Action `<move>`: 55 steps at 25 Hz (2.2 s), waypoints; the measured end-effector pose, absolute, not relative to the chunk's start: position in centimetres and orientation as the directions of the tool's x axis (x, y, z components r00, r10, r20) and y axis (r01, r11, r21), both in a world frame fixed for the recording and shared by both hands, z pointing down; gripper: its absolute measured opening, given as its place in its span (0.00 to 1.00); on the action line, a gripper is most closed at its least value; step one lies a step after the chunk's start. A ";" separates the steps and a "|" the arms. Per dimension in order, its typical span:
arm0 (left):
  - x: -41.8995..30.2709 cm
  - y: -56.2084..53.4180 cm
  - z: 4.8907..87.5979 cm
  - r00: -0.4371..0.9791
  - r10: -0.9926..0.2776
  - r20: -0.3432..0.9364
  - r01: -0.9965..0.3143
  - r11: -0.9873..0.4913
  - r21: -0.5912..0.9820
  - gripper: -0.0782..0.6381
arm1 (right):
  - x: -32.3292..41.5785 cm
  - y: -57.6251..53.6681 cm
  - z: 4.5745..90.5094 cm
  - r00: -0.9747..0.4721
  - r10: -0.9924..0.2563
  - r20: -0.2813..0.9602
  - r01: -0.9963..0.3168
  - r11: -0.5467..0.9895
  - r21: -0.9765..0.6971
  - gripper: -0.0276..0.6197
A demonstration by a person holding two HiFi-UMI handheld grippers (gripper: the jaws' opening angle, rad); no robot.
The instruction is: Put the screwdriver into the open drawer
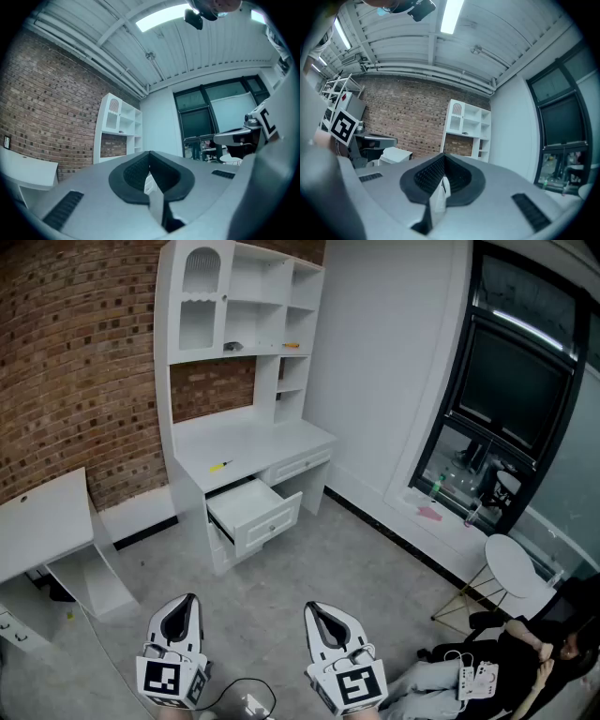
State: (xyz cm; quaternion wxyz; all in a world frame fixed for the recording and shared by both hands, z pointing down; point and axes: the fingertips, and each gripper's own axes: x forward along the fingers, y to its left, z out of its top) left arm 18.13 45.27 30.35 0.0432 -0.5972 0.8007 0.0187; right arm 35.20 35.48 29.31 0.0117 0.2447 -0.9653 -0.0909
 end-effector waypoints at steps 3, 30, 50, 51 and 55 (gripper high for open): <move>19.1 44.3 30.8 -0.284 -0.955 -0.082 -0.957 0.287 -0.033 0.13 | 36.2 34.2 29.6 -0.875 -0.483 -0.029 -0.481 0.861 0.163 0.06; -5.1 25.2 31.8 -0.197 -0.977 -0.077 -0.979 0.200 -0.033 0.13 | 14.6 17.1 31.9 -0.808 -0.589 -0.016 -0.585 0.799 0.140 0.06; -19.3 12.8 34.5 -0.162 -0.987 -0.020 -0.987 0.162 0.009 0.13 | 1.8 4.0 34.7 -0.785 -0.617 0.050 -0.607 0.784 0.130 0.06; -19.9 11.6 34.6 -0.156 -0.988 -0.014 -0.988 0.156 0.007 0.13 | 1.2 2.9 34.9 -0.781 -0.623 0.051 -0.613 0.780 0.125 0.06; -22.3 6.1 35.2 -0.118 -0.993 0.001 -0.993 0.118 0.002 0.13 | -1.2 -2.2 35.5 -0.764 -0.643 0.056 -0.636 0.765 0.104 0.06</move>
